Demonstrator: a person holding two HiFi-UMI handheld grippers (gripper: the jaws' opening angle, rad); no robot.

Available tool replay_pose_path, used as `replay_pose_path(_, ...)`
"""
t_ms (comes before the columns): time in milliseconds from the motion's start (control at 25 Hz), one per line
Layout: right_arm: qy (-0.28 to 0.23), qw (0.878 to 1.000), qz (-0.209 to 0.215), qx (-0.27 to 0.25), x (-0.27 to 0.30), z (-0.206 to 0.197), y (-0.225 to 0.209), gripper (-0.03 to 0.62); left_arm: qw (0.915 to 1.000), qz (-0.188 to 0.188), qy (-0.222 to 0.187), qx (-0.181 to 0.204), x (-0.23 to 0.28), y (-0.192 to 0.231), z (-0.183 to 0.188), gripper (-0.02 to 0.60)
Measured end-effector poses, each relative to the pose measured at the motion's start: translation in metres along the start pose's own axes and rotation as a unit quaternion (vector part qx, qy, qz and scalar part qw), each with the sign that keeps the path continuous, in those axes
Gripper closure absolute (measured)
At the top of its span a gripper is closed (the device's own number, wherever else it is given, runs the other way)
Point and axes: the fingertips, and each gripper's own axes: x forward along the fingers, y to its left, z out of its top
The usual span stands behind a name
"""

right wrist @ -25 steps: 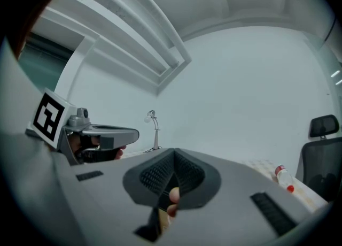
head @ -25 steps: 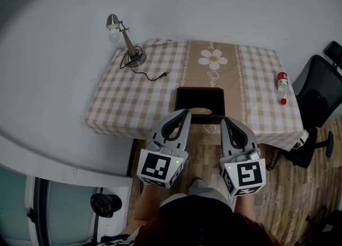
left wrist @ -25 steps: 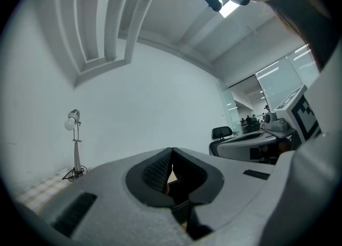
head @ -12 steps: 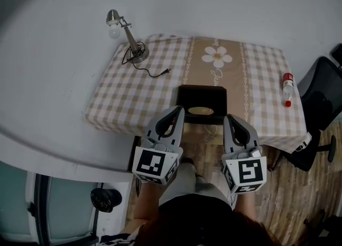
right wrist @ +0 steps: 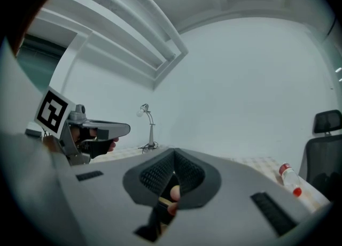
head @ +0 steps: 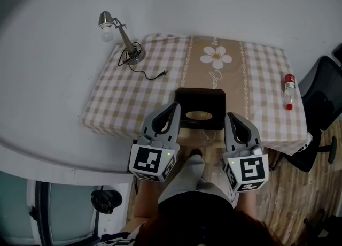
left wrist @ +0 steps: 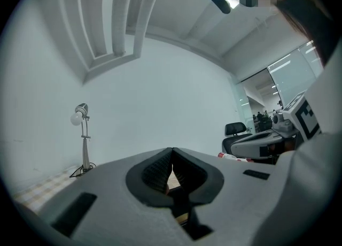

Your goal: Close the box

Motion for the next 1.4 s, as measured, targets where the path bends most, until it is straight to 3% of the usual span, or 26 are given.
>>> replay_pose_path(1400, 0.037, 0.998, -0.029, -0.041, 0.112, -0.028, -0.089, 0.577, 0.9985, 0.002, 0.055, -0.007, 0.104, 0.079, -0.051, 0.555)
